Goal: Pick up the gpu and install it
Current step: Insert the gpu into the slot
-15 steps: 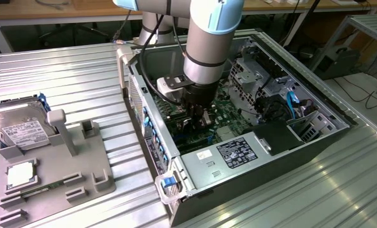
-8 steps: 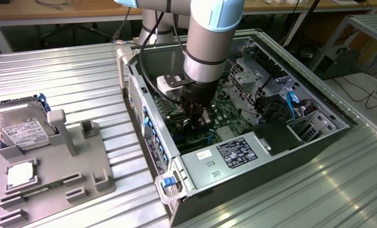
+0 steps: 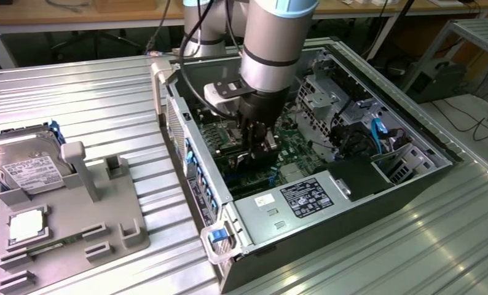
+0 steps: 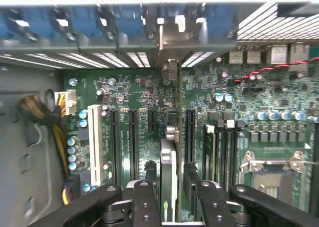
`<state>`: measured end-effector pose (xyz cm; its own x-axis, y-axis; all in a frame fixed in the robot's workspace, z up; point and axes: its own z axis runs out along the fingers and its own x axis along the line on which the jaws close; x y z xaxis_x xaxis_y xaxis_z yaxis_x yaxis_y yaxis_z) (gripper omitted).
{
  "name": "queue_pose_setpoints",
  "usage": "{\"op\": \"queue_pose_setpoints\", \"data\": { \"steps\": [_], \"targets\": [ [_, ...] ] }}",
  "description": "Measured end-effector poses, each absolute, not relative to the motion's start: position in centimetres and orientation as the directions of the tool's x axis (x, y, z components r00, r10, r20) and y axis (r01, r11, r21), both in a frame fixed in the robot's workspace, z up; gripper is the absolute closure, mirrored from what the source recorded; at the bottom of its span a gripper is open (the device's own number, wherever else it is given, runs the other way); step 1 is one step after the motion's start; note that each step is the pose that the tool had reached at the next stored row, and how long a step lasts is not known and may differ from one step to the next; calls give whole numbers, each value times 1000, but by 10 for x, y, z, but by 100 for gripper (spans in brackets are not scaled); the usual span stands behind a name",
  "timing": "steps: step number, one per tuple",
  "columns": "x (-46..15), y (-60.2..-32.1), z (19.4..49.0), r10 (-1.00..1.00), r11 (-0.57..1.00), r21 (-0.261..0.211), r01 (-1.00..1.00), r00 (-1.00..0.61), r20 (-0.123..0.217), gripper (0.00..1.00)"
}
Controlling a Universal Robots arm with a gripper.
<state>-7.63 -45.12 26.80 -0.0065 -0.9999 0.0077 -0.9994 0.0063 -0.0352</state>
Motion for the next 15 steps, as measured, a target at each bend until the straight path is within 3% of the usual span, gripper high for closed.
{"op": "queue_pose_setpoints", "data": {
  "steps": [11, 13, 15],
  "targets": [
    [-76, -451, 292, -1000, 6, -41, -999, -7, 9, 66],
    [-76, -451, 292, -1000, 6, -41, -999, -7, 9, 79],
    [-76, -451, 292, -1000, 6, -41, -999, -7, 9, 85]
  ]
}}
